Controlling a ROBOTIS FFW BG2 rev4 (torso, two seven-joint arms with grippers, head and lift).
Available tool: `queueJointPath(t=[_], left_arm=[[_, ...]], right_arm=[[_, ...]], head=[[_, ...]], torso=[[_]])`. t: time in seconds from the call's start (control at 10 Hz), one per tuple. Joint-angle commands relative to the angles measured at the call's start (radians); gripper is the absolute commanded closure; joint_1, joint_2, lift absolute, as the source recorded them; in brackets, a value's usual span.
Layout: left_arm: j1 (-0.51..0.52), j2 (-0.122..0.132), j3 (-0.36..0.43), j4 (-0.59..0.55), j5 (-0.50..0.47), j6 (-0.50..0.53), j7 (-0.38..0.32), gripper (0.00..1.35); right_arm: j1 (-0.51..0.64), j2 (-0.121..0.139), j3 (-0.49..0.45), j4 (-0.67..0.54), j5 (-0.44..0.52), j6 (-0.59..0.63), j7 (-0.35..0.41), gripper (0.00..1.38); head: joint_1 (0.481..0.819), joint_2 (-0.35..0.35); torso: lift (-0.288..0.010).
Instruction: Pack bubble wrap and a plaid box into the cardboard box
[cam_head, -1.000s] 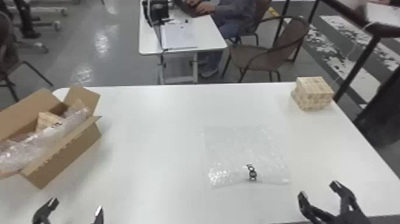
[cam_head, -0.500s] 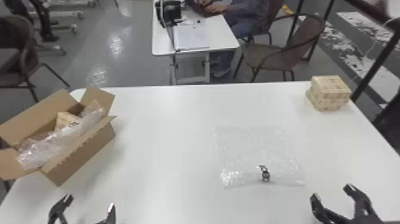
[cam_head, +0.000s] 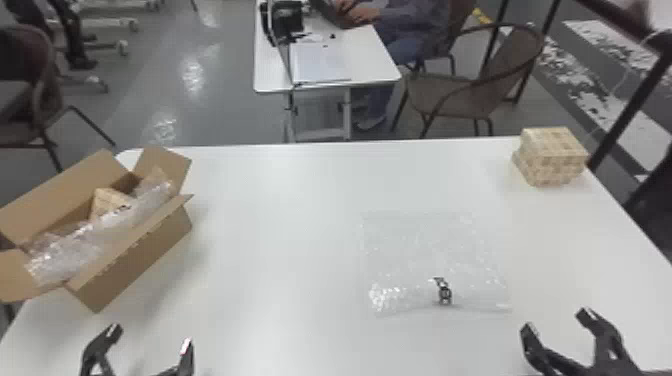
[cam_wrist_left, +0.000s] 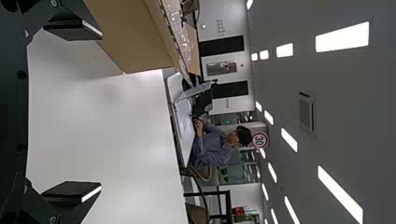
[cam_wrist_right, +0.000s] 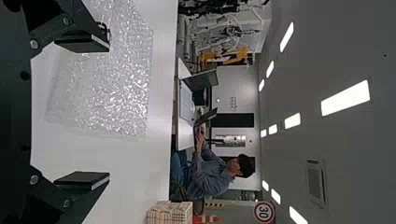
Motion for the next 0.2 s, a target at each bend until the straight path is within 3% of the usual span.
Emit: queueJointPath(t=[0.0, 0.1], left_arm=[[0.000, -0.003, 0.001, 0.002, 0.003, 0.000, 0.000, 0.16], [-0.002, -0.003, 0.001, 0.005, 0.005, 0.000, 0.000, 0.16]], right_arm=[[0.000, 0.002, 0.000, 0.000, 0.000, 0.003, 0.000, 0.30], [0.000, 0.002, 0.000, 0.000, 0.000, 0.004, 0.000, 0.30]], head=[[0.695, 0.016], [0.695, 0.017]], torso=[[-0.110], [-0.110]])
